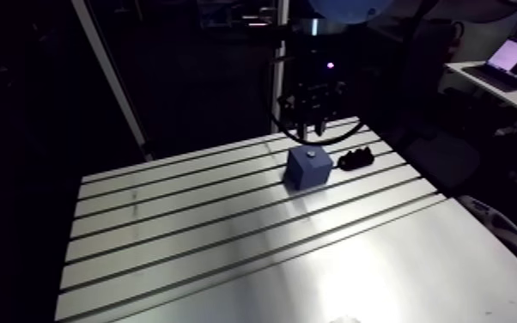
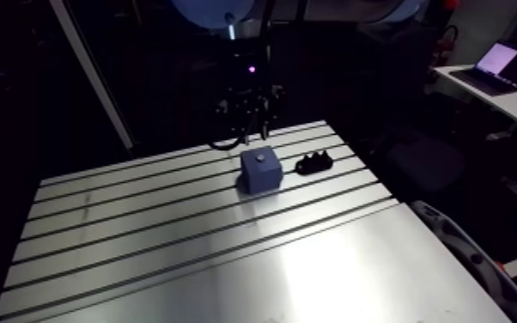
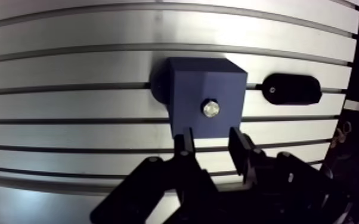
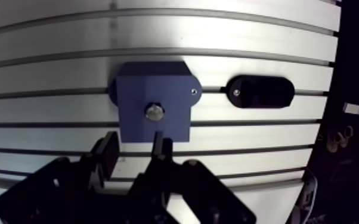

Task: Pick up the M10 bolt and insert it into the hex recess until seated.

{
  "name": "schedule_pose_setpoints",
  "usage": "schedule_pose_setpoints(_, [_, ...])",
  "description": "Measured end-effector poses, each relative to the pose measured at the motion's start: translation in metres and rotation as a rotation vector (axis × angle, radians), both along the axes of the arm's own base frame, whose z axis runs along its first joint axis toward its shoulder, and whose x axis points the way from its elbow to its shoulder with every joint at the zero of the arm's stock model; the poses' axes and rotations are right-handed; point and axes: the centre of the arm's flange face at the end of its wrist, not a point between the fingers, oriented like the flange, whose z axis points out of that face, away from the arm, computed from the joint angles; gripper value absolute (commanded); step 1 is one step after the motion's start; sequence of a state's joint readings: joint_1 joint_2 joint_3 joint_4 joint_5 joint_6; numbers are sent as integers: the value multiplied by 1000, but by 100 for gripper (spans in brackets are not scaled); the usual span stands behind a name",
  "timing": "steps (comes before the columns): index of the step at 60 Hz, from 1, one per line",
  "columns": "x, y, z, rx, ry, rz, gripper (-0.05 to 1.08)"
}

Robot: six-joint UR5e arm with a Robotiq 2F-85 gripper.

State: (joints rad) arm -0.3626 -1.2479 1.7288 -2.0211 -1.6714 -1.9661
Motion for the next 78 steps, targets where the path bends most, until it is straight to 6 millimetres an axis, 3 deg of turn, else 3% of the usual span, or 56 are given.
schedule_pose_setpoints(38, [-10, 22, -16, -45, -51, -30, 56])
schedule_pose_setpoints(78, [-20, 27, -33, -65, -105, -26, 56])
